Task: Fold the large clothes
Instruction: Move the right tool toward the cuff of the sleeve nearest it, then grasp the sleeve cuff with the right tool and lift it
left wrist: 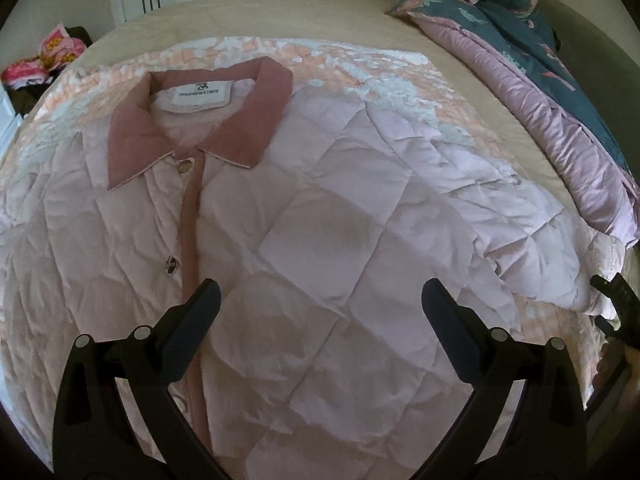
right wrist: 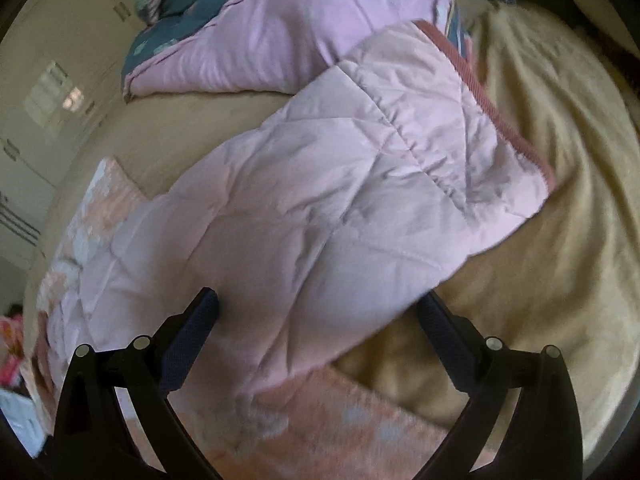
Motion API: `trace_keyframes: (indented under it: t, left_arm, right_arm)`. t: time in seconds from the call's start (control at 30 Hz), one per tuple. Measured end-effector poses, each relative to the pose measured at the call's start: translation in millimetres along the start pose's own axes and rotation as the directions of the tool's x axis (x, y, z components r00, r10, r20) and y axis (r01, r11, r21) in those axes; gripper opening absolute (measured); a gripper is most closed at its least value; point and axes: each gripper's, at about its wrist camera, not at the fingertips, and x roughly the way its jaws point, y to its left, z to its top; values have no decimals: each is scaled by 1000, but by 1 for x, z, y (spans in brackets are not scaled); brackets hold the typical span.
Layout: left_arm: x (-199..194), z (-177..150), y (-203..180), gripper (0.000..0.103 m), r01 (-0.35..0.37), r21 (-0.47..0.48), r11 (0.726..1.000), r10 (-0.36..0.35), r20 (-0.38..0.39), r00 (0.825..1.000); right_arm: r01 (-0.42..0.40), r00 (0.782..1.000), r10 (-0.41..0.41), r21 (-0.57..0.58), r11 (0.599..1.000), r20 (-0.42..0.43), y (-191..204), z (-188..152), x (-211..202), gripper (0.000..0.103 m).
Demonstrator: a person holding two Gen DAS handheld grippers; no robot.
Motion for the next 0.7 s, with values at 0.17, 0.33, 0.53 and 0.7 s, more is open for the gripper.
trace_keyframes:
  t: [0.17, 0.33, 0.53, 0.7]
  left_arm:
    - [-1, 2, 7, 94, -22, 4, 1000, 22, -1, 1000]
    - [-1, 12, 16, 94, -48, 3, 999, 48, 2, 999]
    - [-15, 27, 29, 94, -77, -4, 997, 77, 26, 997]
    - [-34, 28, 36, 94, -73, -6, 997, 73, 42, 996]
  right_arm:
    - [-53, 999, 52, 106, 993, 13, -16, 17, 17, 99]
    - [-80, 996, 72, 145, 986, 60, -19, 24, 19, 94]
    - [-147, 983, 128, 149, 978, 129, -25, 31, 4, 32]
    - [-233, 951, 228, 2, 972, 211, 0, 33, -37, 21]
